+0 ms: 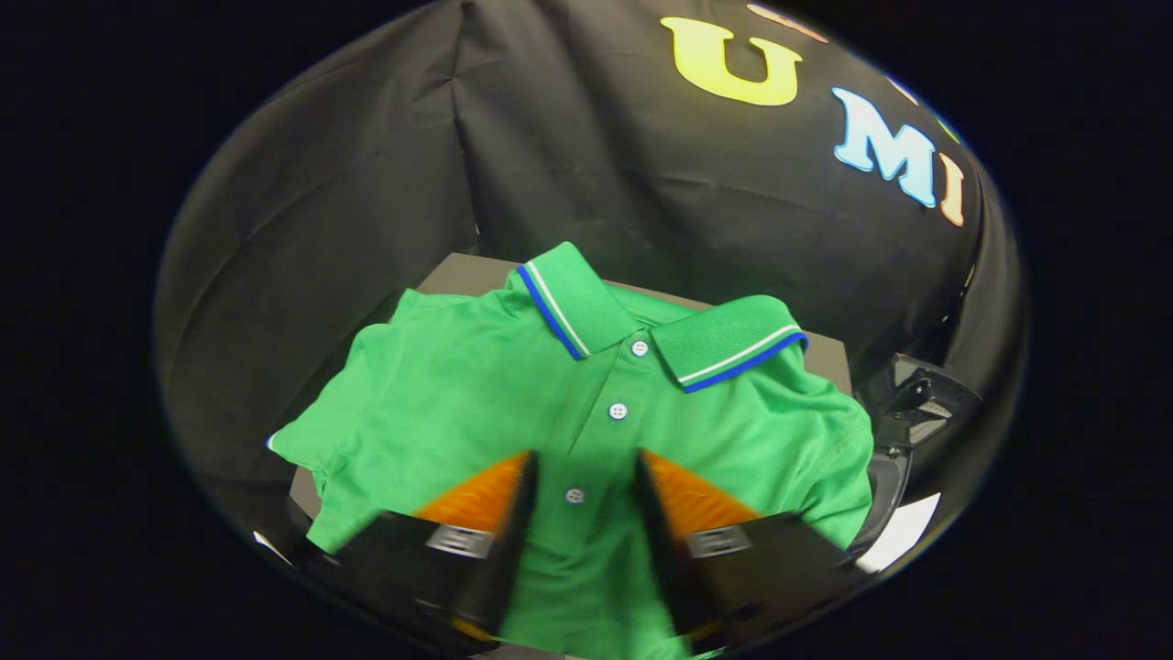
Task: Put the clothes into the washing machine and then close the washing machine lid.
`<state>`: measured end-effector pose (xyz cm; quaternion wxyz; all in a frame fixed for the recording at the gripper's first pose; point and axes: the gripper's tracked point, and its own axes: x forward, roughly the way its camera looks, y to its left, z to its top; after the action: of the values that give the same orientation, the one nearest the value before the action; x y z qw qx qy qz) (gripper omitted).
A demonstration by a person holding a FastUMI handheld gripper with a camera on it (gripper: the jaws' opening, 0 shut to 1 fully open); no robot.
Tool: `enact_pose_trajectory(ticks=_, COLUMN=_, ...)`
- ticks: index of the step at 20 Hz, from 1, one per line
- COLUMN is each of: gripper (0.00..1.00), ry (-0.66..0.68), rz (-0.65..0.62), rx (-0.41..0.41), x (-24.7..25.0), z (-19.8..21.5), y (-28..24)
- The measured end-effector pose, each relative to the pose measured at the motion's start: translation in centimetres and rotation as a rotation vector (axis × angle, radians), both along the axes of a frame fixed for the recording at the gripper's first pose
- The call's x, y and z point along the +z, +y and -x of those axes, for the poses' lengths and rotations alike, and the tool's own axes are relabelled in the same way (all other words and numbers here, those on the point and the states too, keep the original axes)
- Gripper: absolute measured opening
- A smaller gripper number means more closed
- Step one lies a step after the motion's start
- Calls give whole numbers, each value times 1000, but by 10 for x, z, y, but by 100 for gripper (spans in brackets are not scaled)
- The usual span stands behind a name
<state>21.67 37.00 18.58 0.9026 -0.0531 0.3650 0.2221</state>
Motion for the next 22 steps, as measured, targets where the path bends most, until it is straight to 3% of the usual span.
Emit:
enact_pose_trajectory(ticks=2, gripper=37, ry=-17, rz=-6, rx=12, x=1, z=0, y=1)
enact_pose_trajectory(ticks=3, gripper=37, ry=-33, rz=-28, rx=23, x=5, z=-1, y=2)
enact_pose_trajectory(ticks=5, gripper=5, ry=-8, rz=-89, rx=14, x=3, z=3, y=5)
enact_pose_trajectory(ticks=8, gripper=4, ry=3, rz=-162, rx=25, x=6, z=0, y=5)
enact_pose_trajectory(ticks=17, gripper=1, ry=-74, rz=-221, rx=65, x=35, z=8, y=0)
enact_pose_trajectory(ticks=22, gripper=1, ry=-212, rz=-236, rx=83, x=82, z=13, y=-13)
